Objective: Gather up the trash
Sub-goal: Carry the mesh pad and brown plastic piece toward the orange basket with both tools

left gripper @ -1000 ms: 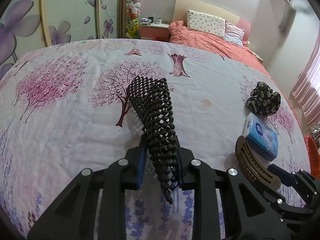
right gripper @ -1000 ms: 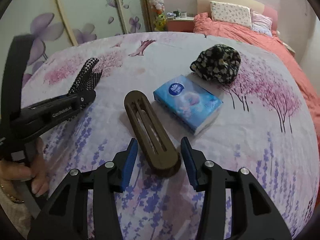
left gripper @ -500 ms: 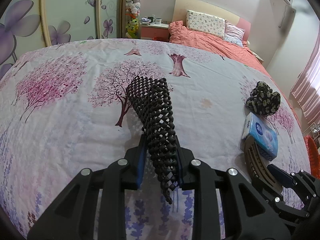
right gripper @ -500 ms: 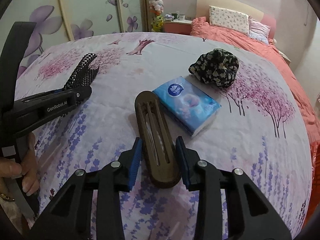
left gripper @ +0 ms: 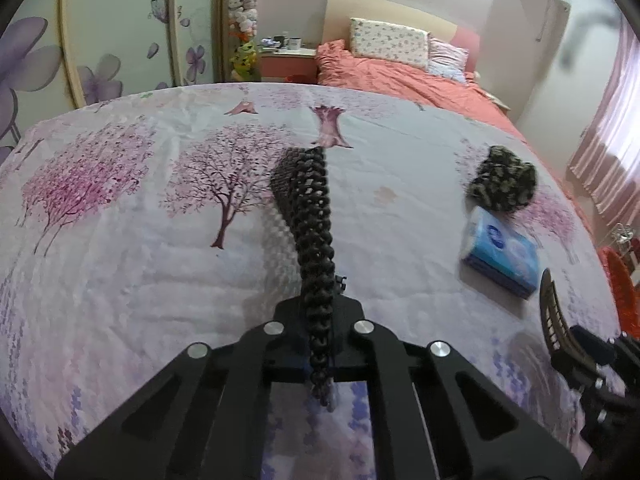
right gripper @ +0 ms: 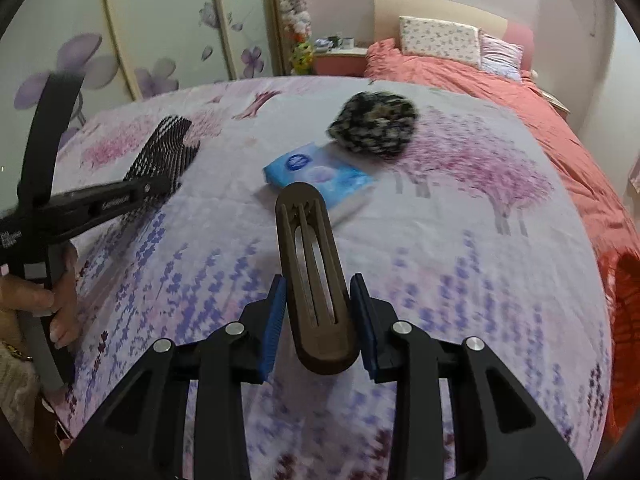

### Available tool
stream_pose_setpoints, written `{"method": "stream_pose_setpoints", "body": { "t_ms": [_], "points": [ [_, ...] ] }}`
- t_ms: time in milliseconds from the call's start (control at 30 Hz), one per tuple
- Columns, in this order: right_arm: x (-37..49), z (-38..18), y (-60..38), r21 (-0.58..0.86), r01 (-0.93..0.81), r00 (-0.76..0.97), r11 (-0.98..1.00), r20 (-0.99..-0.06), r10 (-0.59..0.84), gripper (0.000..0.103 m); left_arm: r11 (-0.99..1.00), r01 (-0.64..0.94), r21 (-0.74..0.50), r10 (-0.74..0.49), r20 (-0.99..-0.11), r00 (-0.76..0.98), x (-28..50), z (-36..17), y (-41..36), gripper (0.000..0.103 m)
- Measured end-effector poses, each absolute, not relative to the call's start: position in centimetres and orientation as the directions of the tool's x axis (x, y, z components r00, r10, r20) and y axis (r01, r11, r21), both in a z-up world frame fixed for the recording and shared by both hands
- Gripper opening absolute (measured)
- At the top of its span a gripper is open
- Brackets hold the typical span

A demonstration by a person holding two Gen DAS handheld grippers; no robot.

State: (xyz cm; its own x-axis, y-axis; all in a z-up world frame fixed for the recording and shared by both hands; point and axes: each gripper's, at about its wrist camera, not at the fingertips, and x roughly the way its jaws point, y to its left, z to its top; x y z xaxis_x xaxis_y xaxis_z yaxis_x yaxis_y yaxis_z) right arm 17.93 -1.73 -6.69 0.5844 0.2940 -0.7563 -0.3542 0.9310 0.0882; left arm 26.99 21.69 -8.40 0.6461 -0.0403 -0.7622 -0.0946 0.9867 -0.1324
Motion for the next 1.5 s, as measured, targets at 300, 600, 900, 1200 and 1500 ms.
{"method": "stream_pose_setpoints", "body": {
  "t_ms": [300,600,900,1200,1500],
  "points": [
    [18.5,-6.9,-6.5,0.145,-0.232,0.606,0.962,-0.752,0.259,0.029,0.989,-0.020,-0.144,-0.094,-0.737,0.669,25.8,-7.0,19.0,0.006],
    [17.6,-4.1,-11.7,0.197,-0.148,0.696,0.969,-0.675,0.243,0.029,0.982,0.069,-0.177,-0.174,-0.693,0.700,24.8,-3.7,14.9,0.006],
    [15.9,-1.7,-18.1,0.234,-0.019,0.786,0.972,-0.597,0.159,0.029,0.940,0.251,-0.231,-0.342,-0.626,0.701,23.6,-0.3,6.8,0.006],
    [14.5,-1.0,-25.5,0.281,0.131,0.830,0.951,-0.556,0.049,0.029,0.864,0.422,-0.275,-0.498,-0.587,0.638,23.4,1.2,-2.1,0.006],
    [14.0,-2.4,-32.2,0.339,0.256,0.835,0.905,-0.549,-0.030,0.029,0.768,0.566,-0.300,-0.617,-0.580,0.531,23.8,0.4,-12.4,0.006]
  ]
}}
